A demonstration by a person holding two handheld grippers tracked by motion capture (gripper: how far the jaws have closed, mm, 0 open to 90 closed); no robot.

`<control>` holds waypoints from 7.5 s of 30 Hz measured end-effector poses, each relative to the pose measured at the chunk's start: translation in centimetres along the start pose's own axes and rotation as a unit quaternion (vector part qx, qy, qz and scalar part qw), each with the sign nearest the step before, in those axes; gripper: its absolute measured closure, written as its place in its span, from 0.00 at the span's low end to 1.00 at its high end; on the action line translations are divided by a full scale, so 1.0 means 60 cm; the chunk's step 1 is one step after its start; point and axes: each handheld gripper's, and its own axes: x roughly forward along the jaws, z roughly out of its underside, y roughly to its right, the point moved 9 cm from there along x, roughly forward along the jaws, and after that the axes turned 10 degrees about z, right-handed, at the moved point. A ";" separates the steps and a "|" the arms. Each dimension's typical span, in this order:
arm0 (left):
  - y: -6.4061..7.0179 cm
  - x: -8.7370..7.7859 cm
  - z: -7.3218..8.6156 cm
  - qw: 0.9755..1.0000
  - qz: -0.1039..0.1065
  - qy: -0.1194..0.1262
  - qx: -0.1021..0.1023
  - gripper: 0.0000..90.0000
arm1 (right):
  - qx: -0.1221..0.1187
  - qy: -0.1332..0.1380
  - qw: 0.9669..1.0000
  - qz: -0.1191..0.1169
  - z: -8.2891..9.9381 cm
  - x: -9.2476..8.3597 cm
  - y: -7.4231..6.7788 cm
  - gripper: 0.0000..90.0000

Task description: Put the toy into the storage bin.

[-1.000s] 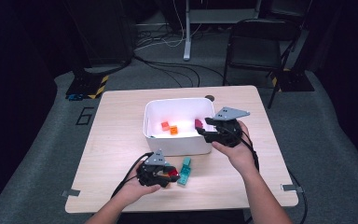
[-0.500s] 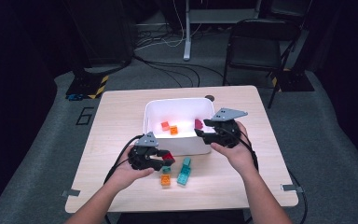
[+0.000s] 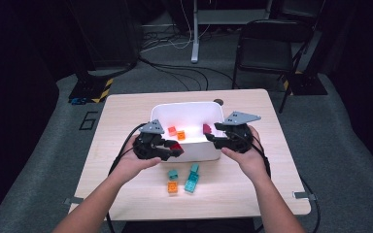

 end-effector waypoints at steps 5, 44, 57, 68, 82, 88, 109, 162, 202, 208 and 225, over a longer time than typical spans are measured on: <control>-0.021 -0.005 -0.028 1.000 -0.009 0.007 -0.003 0.65 | 0.000 0.001 1.000 0.003 0.000 -0.002 0.003 0.52; -0.167 0.085 -0.106 0.999 -0.034 -0.004 -0.039 0.65 | 0.005 0.001 1.000 0.001 0.004 0.001 0.009 0.52; -0.194 0.111 -0.101 0.996 -0.061 -0.027 -0.058 0.65 | 0.005 -0.001 1.000 -0.002 0.004 0.003 0.006 0.52; -0.192 0.092 -0.097 0.995 -0.074 -0.026 -0.059 0.60 | 0.006 0.001 1.000 -0.002 0.004 0.003 0.007 0.52; -0.130 0.036 -0.087 0.998 -0.064 -0.014 -0.017 0.62 | 0.004 0.002 1.000 -0.001 0.004 0.002 0.007 0.52; -0.092 0.022 -0.070 0.999 -0.049 -0.011 -0.001 0.63 | 0.002 -0.001 1.000 -0.002 0.005 0.004 0.003 0.51; -0.011 0.002 0.026 0.999 -0.024 -0.006 0.020 0.65 | 0.007 0.000 1.000 -0.003 0.005 0.002 0.005 0.51; 0.010 0.101 0.227 0.999 0.015 -0.048 0.011 0.62 | 0.013 -0.007 1.000 -0.010 0.007 0.005 -0.005 0.49; 0.014 0.105 0.236 0.997 0.025 -0.069 0.011 0.65 | 0.010 -0.005 1.000 -0.011 0.008 0.006 -0.006 0.49; 0.018 0.093 0.213 0.998 0.023 -0.061 0.015 0.65 | 0.011 -0.007 1.000 -0.013 0.009 0.008 -0.007 0.49; 0.007 0.044 0.139 0.999 0.005 -0.042 0.015 0.65 | 0.015 -0.008 1.000 -0.013 0.011 0.008 -0.004 0.49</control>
